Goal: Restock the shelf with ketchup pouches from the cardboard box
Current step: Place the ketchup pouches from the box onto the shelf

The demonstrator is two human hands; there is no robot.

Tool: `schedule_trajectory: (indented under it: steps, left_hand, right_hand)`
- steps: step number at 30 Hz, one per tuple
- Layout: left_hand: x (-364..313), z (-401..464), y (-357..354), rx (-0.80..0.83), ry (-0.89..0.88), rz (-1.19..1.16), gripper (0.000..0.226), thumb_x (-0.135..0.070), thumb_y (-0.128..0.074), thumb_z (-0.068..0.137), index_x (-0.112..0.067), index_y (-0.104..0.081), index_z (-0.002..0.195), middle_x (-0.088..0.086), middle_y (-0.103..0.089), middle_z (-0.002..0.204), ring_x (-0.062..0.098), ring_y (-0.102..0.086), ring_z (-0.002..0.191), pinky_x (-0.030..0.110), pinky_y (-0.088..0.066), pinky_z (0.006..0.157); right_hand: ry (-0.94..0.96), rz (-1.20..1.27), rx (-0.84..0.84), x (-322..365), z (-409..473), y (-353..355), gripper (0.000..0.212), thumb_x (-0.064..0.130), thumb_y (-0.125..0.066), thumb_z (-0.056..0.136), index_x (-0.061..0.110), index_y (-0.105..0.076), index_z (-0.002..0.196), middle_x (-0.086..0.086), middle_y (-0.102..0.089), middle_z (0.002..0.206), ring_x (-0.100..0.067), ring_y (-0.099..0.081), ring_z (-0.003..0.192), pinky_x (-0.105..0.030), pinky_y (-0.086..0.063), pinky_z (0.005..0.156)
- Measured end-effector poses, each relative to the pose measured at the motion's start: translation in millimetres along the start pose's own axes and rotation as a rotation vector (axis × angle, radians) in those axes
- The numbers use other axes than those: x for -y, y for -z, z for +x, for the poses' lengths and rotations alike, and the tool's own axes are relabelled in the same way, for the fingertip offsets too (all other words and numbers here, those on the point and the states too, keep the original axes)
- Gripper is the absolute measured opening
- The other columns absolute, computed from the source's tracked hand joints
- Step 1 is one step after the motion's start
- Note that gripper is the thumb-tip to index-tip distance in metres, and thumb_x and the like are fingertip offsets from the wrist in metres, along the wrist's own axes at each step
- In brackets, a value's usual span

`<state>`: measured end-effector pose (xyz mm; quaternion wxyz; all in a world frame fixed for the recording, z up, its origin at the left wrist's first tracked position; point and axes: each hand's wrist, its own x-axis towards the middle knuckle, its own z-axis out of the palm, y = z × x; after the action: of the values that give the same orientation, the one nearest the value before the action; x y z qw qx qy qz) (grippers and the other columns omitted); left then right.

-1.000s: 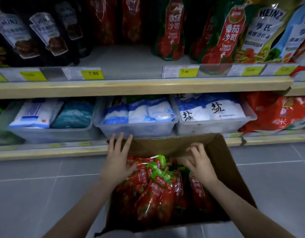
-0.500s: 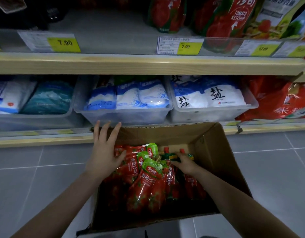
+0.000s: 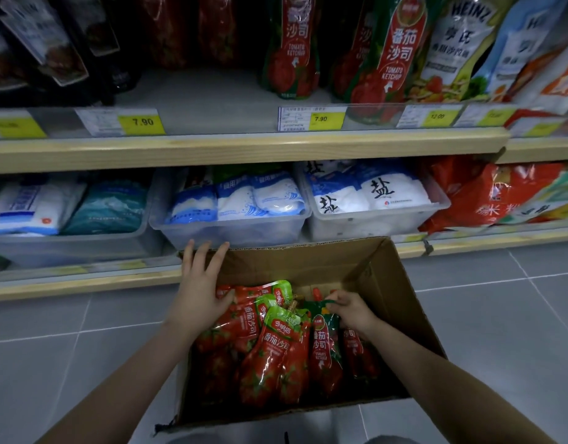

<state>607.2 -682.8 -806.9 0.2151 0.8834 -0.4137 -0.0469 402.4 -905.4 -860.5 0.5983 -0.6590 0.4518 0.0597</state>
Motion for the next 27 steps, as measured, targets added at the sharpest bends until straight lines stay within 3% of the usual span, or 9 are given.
schedule_trajectory:
  steps: [3,10,13,15,18,21,23,27]
  left_hand:
    - [-2.4,-1.8,5.7,0.027,0.015,-0.019,0.087,-0.029,-0.069,0.078,-0.028,-0.016,0.147,0.005,-0.014,0.152,0.025,0.012,0.143,0.043,-0.01,0.114]
    - [-2.1,-7.4,20.3,0.172,0.013,0.08,0.094,-0.041,-0.064,0.081,-0.031,0.002,0.147,0.002,-0.004,0.156,0.026,0.011,0.143,0.045,-0.01,0.118]
    - [-18.6,-3.1,35.6,0.127,-0.012,0.14,0.091,-0.056,-0.059,0.079,-0.03,-0.006,0.148,0.003,-0.003,0.157,0.024,0.002,0.144,0.047,-0.008,0.118]
    - [-46.6,4.1,46.6,0.137,-0.063,-0.004,0.093,-0.062,-0.063,0.072,-0.028,-0.017,0.146,0.001,-0.012,0.155,0.02,-0.009,0.143,0.043,-0.012,0.117]
    - [-92.6,17.3,57.9,0.286,-0.103,-0.302,0.099,-0.062,-0.072,0.061,-0.026,-0.029,0.143,-0.002,-0.027,0.151,0.015,-0.025,0.139,0.038,-0.025,0.115]
    - [-126.0,26.9,63.4,0.409,-0.071,-0.529,0.092,-0.043,-0.081,0.062,-0.023,-0.035,0.139,-0.003,-0.04,0.145,0.009,-0.04,0.128,0.033,-0.036,0.107]
    - [-138.9,29.9,64.1,0.466,-0.053,-0.665,0.074,-0.028,-0.082,0.065,-0.025,-0.043,0.127,-0.003,-0.051,0.134,0.005,-0.049,0.115,0.027,-0.041,0.098]
    - [-145.2,31.8,61.1,0.398,-0.024,-0.738,0.062,-0.023,-0.083,0.063,-0.027,-0.049,0.115,-0.002,-0.06,0.123,0.01,-0.057,0.112,0.039,-0.045,0.101]
  right_hand:
    - [0.065,0.066,-0.079,11.6,-21.9,8.6,0.011,0.003,-0.054,0.088,0.01,-0.06,0.081,-0.016,-0.065,0.092,-0.031,-0.063,0.089,-0.049,-0.051,0.085]
    - [0.278,0.115,-0.12,54.3,-72.6,21.1,0.01,0.006,-0.053,0.089,0.01,-0.06,0.084,-0.011,-0.066,0.088,-0.02,-0.064,0.08,-0.026,-0.049,0.065]
    - [0.369,0.141,-0.142,89.5,-95.0,34.0,0.006,0.008,-0.054,0.089,0.01,-0.06,0.088,-0.008,-0.067,0.091,-0.018,-0.065,0.082,-0.019,-0.048,0.061]
    - [0.425,0.176,-0.132,115.6,-108.3,42.3,0.006,0.007,-0.054,0.088,0.006,-0.059,0.092,-0.009,-0.067,0.089,-0.016,-0.064,0.078,-0.016,-0.049,0.056]
    - [0.51,0.253,-0.126,153.8,-123.2,50.1,0.004,0.003,-0.054,0.088,0.004,-0.058,0.09,-0.009,-0.065,0.083,-0.019,-0.062,0.075,-0.021,-0.053,0.06]
    - [0.573,0.262,-0.131,183.6,-133.7,54.0,0.007,0.007,-0.055,0.088,0.011,-0.06,0.085,-0.005,-0.066,0.08,-0.017,-0.063,0.075,-0.028,-0.053,0.07]
    - [0.6,0.27,-0.121,196.4,-139.0,55.2,0.007,0.01,-0.056,0.088,0.014,-0.06,0.084,-0.003,-0.067,0.08,-0.015,-0.064,0.074,-0.028,-0.051,0.068]
    - [0.609,0.308,-0.103,214.8,-143.8,56.5,0.007,0.011,-0.056,0.089,0.013,-0.06,0.084,-0.004,-0.066,0.08,-0.016,-0.063,0.074,-0.028,-0.052,0.065]
